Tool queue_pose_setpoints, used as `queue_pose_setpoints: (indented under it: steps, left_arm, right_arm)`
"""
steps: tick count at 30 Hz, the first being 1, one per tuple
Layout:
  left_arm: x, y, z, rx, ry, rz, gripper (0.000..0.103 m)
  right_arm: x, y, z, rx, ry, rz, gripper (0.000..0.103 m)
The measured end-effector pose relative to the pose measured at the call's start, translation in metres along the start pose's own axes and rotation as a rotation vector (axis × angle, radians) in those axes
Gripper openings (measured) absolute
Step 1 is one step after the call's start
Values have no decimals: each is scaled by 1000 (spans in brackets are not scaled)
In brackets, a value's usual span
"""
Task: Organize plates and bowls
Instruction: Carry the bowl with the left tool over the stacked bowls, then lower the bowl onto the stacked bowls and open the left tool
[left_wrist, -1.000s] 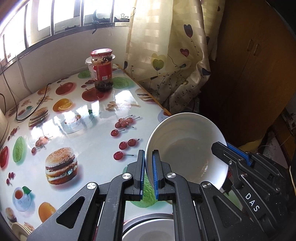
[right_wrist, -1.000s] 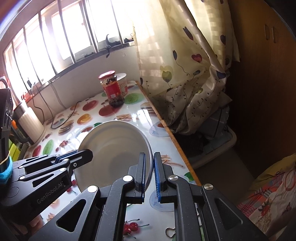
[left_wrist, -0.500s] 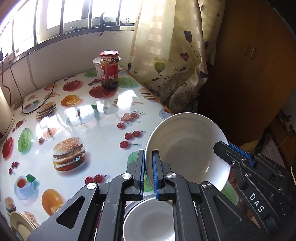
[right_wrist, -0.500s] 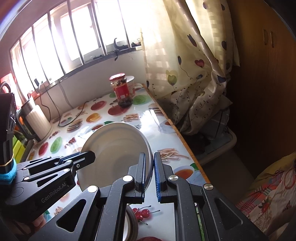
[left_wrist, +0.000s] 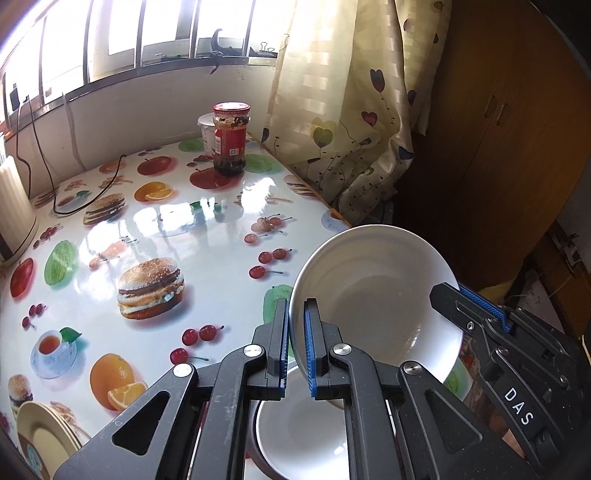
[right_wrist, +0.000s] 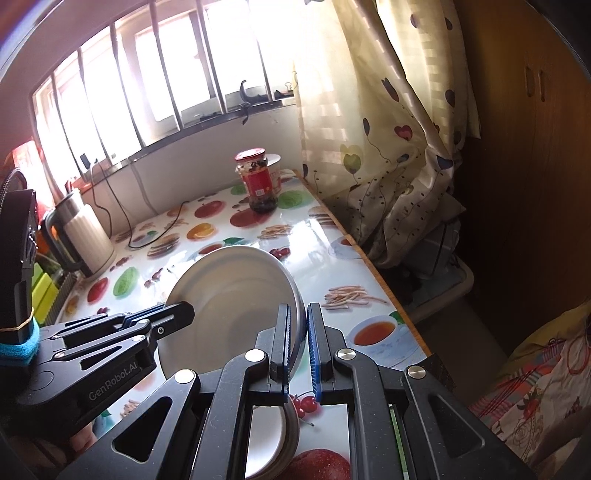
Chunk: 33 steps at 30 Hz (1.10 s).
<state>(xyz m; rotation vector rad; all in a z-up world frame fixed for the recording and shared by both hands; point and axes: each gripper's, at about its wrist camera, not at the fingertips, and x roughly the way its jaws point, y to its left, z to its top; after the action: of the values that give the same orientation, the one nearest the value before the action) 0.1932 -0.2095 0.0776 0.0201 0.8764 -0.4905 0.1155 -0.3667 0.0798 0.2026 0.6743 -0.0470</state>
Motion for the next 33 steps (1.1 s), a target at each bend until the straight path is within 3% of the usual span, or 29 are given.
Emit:
queue_pose_setpoints:
  steps: [33]
  left_arm:
    - [-18, 17, -47, -53, 35, 0, 8]
  right_arm:
    - [-17, 21, -46, 17, 30, 40, 10]
